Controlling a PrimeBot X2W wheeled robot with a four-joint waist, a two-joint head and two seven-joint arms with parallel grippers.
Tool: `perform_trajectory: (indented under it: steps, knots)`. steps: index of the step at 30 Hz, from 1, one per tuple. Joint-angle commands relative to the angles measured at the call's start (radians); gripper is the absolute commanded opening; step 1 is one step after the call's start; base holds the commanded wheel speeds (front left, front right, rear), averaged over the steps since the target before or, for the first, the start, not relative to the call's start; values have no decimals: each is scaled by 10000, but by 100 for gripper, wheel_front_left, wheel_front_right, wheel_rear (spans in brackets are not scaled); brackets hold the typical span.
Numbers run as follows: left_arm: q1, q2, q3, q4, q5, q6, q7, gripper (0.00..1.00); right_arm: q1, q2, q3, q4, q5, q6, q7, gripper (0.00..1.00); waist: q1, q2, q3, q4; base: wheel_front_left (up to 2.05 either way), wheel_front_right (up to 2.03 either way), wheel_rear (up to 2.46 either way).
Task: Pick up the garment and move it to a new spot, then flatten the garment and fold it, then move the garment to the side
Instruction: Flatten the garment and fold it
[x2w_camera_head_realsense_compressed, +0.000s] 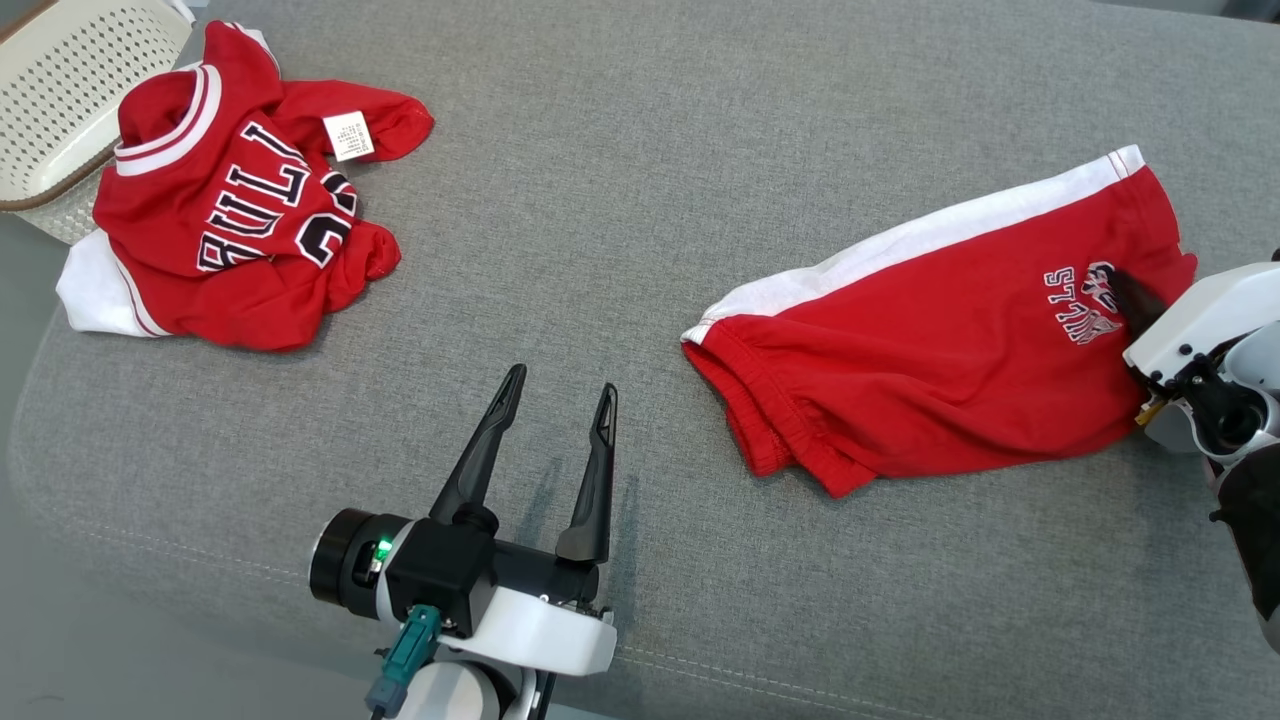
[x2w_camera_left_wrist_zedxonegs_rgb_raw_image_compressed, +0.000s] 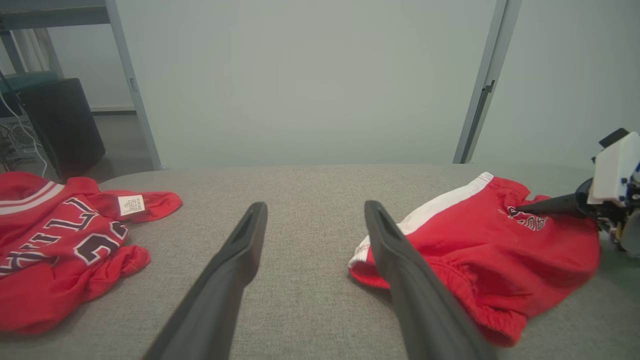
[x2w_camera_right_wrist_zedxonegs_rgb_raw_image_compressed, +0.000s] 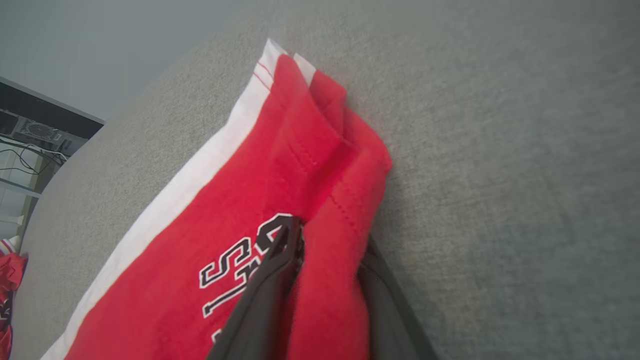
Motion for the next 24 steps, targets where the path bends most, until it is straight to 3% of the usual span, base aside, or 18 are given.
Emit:
perform_trajectory:
  steps: [1,13,24]
  knots:
    - [-356,34,318,-226,-142,115,-59,100,395,290,281,54,2,-2,220,0,0,0,1,-16,0,0,0]
    - [-283,34,491,-144,-115,106,-59,100,1448,143,759,-1350,547,-2,-1409,0,0,0,-319,-888,0,0,0]
    - [48,33,778,-69,61,14,-59,100,2717,346,1277,-1729,334,-2,-3789,0,0,0,-998,-2167,0,0,0]
